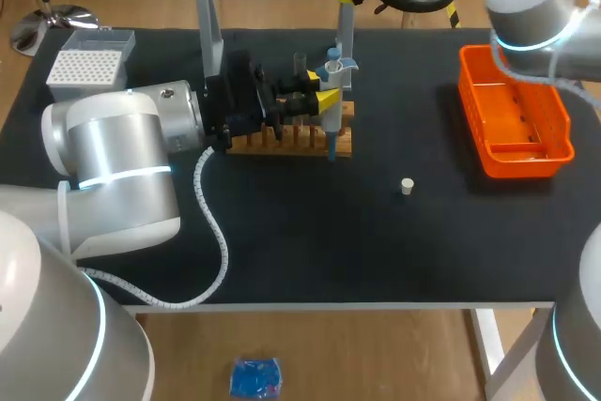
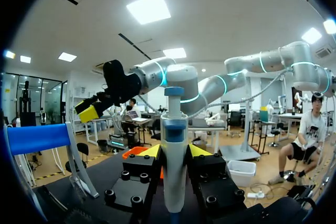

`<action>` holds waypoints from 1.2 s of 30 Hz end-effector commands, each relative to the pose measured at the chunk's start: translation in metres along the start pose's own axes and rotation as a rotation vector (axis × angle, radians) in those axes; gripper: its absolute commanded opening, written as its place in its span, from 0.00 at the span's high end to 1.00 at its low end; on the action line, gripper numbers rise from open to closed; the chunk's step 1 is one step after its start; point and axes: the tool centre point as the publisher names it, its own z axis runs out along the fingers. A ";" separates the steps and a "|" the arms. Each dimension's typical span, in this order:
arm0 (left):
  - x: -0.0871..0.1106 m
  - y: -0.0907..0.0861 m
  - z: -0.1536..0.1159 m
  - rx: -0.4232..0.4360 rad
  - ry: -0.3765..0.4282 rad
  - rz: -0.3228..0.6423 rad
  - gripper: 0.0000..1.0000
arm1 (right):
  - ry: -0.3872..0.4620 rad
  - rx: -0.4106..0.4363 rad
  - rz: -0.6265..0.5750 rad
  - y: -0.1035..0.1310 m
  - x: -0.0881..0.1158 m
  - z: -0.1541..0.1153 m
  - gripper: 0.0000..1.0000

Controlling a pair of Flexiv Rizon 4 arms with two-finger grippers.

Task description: Invert the test tube, pick up the pipette, mount the tip to pipette, aspirate from beaker and dispense into the tube, eject the tip, return the pipette, and cap with the stopper.

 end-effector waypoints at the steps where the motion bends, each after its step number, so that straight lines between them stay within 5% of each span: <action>1: 0.001 0.000 0.001 0.000 -0.003 0.001 1.00 | -0.003 0.001 0.001 0.000 -0.003 0.023 0.00; 36: 0.001 0.000 0.001 0.000 -0.003 0.001 1.00 | -0.001 -0.013 0.011 -0.001 -0.002 0.028 0.00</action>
